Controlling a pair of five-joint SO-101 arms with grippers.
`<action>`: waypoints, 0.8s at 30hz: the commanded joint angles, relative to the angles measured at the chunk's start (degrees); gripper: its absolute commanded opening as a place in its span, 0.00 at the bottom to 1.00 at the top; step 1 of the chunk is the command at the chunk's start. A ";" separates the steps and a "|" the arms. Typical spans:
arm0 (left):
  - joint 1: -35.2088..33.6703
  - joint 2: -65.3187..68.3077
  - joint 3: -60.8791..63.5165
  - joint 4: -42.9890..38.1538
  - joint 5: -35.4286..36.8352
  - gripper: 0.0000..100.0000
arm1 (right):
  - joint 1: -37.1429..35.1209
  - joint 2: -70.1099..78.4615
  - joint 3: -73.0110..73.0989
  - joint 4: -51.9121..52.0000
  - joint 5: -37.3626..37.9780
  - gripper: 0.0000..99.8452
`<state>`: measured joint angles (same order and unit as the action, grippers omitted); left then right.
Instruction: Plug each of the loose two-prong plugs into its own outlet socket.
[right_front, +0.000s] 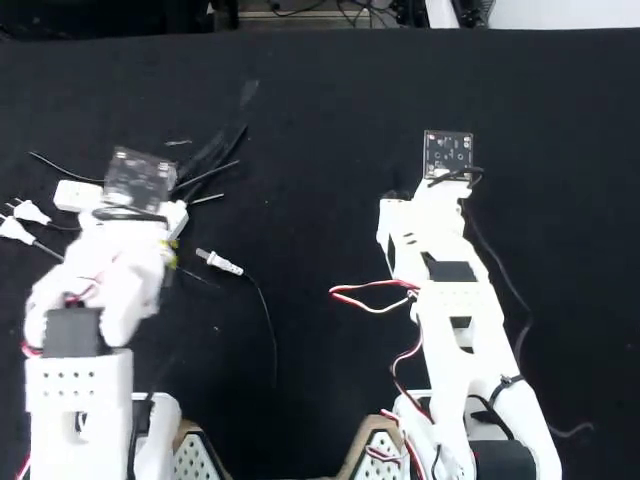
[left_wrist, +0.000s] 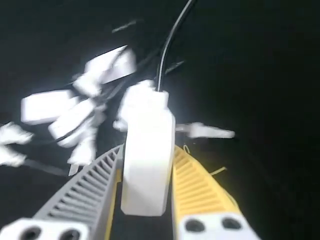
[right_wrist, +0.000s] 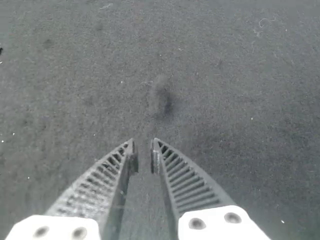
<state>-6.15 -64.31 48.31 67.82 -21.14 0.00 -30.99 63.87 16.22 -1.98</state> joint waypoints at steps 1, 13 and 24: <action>9.45 -1.14 -0.57 -4.66 6.15 0.03 | -1.14 0.22 -1.10 -1.14 -0.09 0.05; 16.84 -1.05 18.59 -15.03 -2.02 0.03 | -1.14 0.22 -0.66 -1.49 -0.09 0.05; 19.03 -1.14 25.36 -10.20 -10.02 0.03 | -1.14 0.22 -0.84 -1.49 -0.09 0.05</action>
<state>10.02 -65.01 73.45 56.48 -28.88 0.00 -30.99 63.87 16.22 -1.98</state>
